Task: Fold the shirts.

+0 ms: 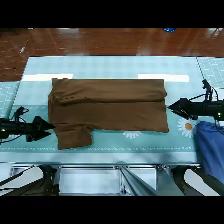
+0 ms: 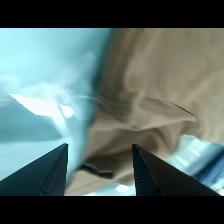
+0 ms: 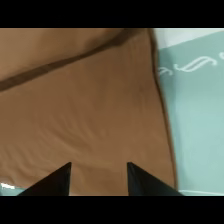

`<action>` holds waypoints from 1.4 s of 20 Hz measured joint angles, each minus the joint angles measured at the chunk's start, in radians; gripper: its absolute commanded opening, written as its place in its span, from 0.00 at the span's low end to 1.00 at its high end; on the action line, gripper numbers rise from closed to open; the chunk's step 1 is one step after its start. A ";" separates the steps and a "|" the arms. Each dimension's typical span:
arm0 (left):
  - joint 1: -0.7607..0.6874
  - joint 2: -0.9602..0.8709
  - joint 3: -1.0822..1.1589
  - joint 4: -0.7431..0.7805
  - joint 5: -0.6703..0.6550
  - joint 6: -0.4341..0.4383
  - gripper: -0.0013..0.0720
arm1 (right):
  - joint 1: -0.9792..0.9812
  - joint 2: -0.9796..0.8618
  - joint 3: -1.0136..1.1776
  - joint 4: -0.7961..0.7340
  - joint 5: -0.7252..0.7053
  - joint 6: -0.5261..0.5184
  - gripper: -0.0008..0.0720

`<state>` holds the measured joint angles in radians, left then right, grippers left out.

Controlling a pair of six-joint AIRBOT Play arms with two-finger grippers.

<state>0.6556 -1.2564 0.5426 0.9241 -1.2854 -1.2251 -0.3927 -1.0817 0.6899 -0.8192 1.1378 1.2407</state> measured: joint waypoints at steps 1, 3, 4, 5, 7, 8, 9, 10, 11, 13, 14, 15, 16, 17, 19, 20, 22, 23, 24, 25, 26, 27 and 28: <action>-0.016 0.002 -0.018 -0.016 0.009 -0.001 0.70 | 0.000 0.013 -0.010 0.008 0.000 -0.003 0.58; -0.064 0.004 -0.048 -0.039 0.036 -0.002 0.64 | 0.000 0.029 -0.023 0.030 0.000 -0.008 0.58; -0.097 0.005 -0.060 -0.048 0.056 -0.002 0.34 | 0.000 0.034 -0.027 0.040 0.000 -0.010 0.58; -0.132 0.005 -0.067 -0.040 0.090 -0.001 0.06 | -0.002 0.037 -0.029 0.052 0.001 -0.010 0.58; -0.185 0.005 -0.069 -0.042 0.123 0.003 0.05 | -0.028 0.042 -0.024 0.061 0.013 -0.011 0.58; -0.203 0.005 -0.066 -0.046 0.126 0.003 0.05 | -0.052 0.043 -0.021 0.057 0.019 -0.011 0.58; -0.216 0.005 -0.060 -0.040 0.127 0.008 0.05 | -0.083 0.044 -0.018 0.034 0.033 -0.010 0.58; -0.225 0.005 -0.054 -0.040 0.127 0.011 0.05 | -0.108 0.045 -0.018 -0.010 0.064 0.000 0.58; -0.232 0.005 -0.050 -0.039 0.127 0.014 0.05 | -0.129 0.047 -0.024 -0.070 0.091 0.021 0.58; -0.240 0.005 -0.042 -0.038 0.123 0.018 0.05 | -0.153 0.052 -0.051 -0.163 0.130 0.075 0.58; -0.243 0.004 -0.039 -0.037 0.120 0.018 0.05 | -0.162 0.054 -0.071 -0.193 0.140 0.096 0.58; -0.245 0.004 -0.038 -0.037 0.118 0.018 0.05 | -0.166 0.055 -0.092 -0.216 0.148 0.112 0.58; -0.246 0.005 -0.037 -0.036 0.116 0.019 0.05 | -0.167 0.056 -0.109 -0.230 0.150 0.122 0.58; -0.247 0.005 -0.035 -0.035 0.113 0.020 0.05 | -0.160 0.056 -0.124 -0.243 0.146 0.133 0.58; -0.248 0.005 -0.035 -0.035 0.108 0.021 0.05 | -0.128 0.047 -0.142 -0.257 0.141 0.144 0.58; -0.249 0.005 -0.034 -0.035 0.107 0.021 0.05 | -0.107 0.034 -0.148 -0.262 0.136 0.148 0.58; -0.249 0.005 -0.034 -0.035 0.099 0.021 0.05 | -0.067 0.006 -0.154 -0.258 0.116 0.156 0.58; -0.249 0.005 -0.033 -0.035 0.091 0.021 0.05 | -0.045 -0.011 -0.156 -0.253 0.101 0.160 0.58; -0.249 0.005 -0.033 -0.035 0.082 0.021 0.05 | -0.027 -0.027 -0.158 -0.245 0.080 0.167 0.58; -0.249 0.005 -0.033 -0.036 0.081 0.021 0.05 | -0.009 -0.045 -0.158 -0.232 0.056 0.171 0.58; -0.249 0.005 -0.033 -0.037 0.081 0.021 0.05 | 0.003 -0.060 -0.158 -0.211 0.038 0.176 0.58; -0.249 0.005 -0.033 -0.039 0.080 0.021 0.05 | 0.012 -0.077 -0.156 -0.183 0.021 0.182 0.54; -0.249 0.005 -0.033 -0.040 0.080 0.021 0.05 | 0.019 -0.094 -0.153 -0.145 -0.012 0.182 0.47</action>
<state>0.4068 -1.2514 0.5098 0.8837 -1.2049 -1.2041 -0.3740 -1.1755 0.5369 -0.9638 1.1259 1.4231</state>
